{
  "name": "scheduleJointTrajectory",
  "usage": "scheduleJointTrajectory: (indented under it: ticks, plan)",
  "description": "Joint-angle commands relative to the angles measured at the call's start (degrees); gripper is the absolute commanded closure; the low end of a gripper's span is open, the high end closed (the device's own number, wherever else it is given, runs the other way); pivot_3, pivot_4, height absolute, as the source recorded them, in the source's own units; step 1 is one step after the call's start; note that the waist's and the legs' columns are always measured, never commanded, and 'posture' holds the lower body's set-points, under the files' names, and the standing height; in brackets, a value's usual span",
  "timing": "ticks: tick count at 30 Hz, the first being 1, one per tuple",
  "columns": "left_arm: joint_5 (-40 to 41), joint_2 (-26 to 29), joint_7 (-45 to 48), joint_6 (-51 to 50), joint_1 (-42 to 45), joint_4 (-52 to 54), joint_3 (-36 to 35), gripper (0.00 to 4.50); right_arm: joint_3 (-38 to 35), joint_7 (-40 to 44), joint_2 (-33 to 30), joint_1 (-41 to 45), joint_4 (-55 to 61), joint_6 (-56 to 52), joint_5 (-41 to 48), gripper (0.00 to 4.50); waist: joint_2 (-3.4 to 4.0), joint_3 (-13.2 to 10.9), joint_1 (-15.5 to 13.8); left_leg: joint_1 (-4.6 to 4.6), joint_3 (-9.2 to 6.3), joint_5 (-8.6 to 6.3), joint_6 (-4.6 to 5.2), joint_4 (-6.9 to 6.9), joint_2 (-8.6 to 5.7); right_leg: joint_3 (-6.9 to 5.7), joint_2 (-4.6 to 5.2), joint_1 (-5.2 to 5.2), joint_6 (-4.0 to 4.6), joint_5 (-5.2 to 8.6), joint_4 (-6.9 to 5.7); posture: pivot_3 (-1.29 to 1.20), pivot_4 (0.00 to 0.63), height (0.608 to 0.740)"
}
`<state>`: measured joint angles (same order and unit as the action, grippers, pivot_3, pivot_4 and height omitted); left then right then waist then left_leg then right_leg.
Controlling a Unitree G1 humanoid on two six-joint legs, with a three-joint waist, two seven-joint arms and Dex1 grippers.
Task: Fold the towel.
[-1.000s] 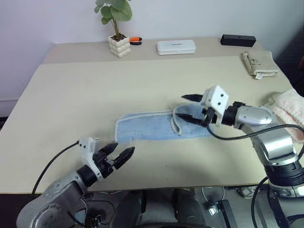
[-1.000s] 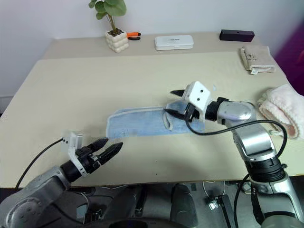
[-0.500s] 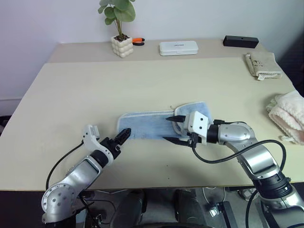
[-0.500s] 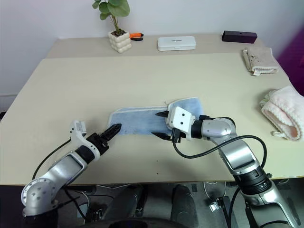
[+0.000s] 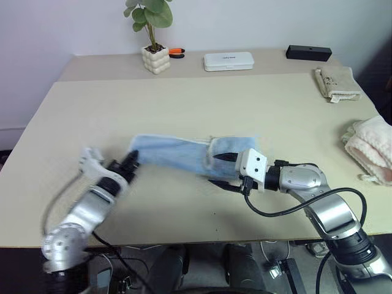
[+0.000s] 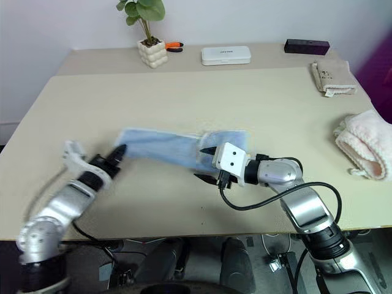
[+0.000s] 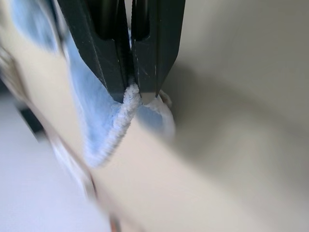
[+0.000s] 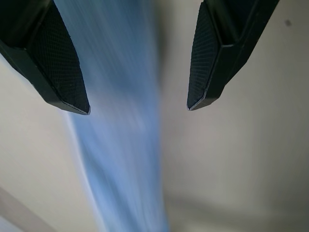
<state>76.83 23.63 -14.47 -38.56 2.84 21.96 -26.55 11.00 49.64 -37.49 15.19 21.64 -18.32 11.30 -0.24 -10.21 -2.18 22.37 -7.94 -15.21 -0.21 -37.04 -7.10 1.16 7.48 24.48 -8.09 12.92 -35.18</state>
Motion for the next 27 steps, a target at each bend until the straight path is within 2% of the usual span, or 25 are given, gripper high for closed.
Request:
scheduleJointTrajectory:
  ticks: [1, 3, 8, 12, 15, 18, 25, 27]
  plan:
    - [-1.2, 4.6, 5.6, 0.8, 1.7, -0.2, -2.9, 4.40, -2.0, -0.1, -0.5, 0.3, 0.2, 0.9, 0.0, 1.23, 0.00, 0.0, -0.1, 0.00, 0.00, 0.00, 0.00, 0.00, -0.01, 0.00, 0.01, -0.02, -0.01, -0.01, 0.02, 0.00, 0.150, 0.740]
    - [-2.7, 7.6, 9.6, 0.1, 3.2, 0.6, -1.7, 4.40, -2.0, -0.3, -0.5, 0.8, -1.2, 1.5, -0.8, 1.23, -0.11, 0.0, -0.3, 0.00, 0.00, 0.00, 0.00, -0.03, -0.05, -0.01, 0.04, -0.07, -0.04, -0.02, 0.04, 0.00, 0.150, 0.740]
    - [-5.4, 11.2, 18.4, -2.0, 6.3, 4.2, 4.7, 4.40, -1.8, -0.5, -0.1, 1.4, -3.1, 2.7, -1.9, 1.23, -0.13, 0.0, 0.0, 0.02, -0.01, 0.00, 0.00, -0.05, -0.06, -0.01, 0.04, -0.05, -0.08, -0.08, 0.03, 0.00, 0.150, 0.740]
    - [-11.1, 13.3, 29.6, -6.0, 11.1, 11.0, 20.5, 4.40, -1.3, -1.2, 0.6, 1.3, -3.9, 3.2, -2.8, 1.23, -0.13, 0.0, 0.0, 0.03, 0.01, 0.03, -0.05, 0.00, -0.03, -0.01, 0.03, -0.01, -0.10, -0.10, 0.02, 0.00, 0.150, 0.740]
    - [-17.1, 13.2, 33.9, -6.0, 12.2, 11.0, 27.6, 4.40, -1.2, -1.7, 1.1, 1.4, -4.3, 3.5, -3.3, 1.23, -0.12, 0.0, 0.2, 0.02, 0.07, 0.03, -0.05, -0.01, -0.05, 0.02, 0.04, -0.04, -0.10, -0.10, 0.04, 0.00, 0.150, 0.740]
    - [-24.3, 10.8, 35.3, -6.1, 14.2, 7.1, 35.2, 4.40, -1.4, -1.9, 1.1, 1.1, -4.1, 3.5, -3.6, 1.23, -0.11, 0.0, 0.5, 0.00, 0.08, 0.01, -0.02, 0.03, 0.01, 0.04, -0.01, 0.01, -0.10, -0.10, 0.01, 0.00, 0.150, 0.740]
    - [-28.7, 6.3, 36.6, -7.7, 15.5, 2.8, 36.7, 4.40, -2.5, -2.6, 0.4, -0.1, -3.3, 3.1, -3.8, 1.23, -0.12, 0.0, 0.3, 0.02, 0.04, 0.01, 0.00, 0.03, 0.03, 0.04, -0.05, 0.01, -0.10, -0.10, 0.02, 0.00, 0.150, 0.740]
    - [-27.3, 5.6, 37.7, -8.4, 15.1, 3.4, 35.3, 3.84, -2.6, -2.7, 0.1, -0.3, -3.2, 3.1, -3.9, 1.23, -0.12, 0.0, 0.1, 0.02, 0.04, 0.01, 0.00, 0.01, 0.03, 0.04, -0.04, 0.00, -0.10, -0.10, 0.03, 0.00, 0.150, 0.740]
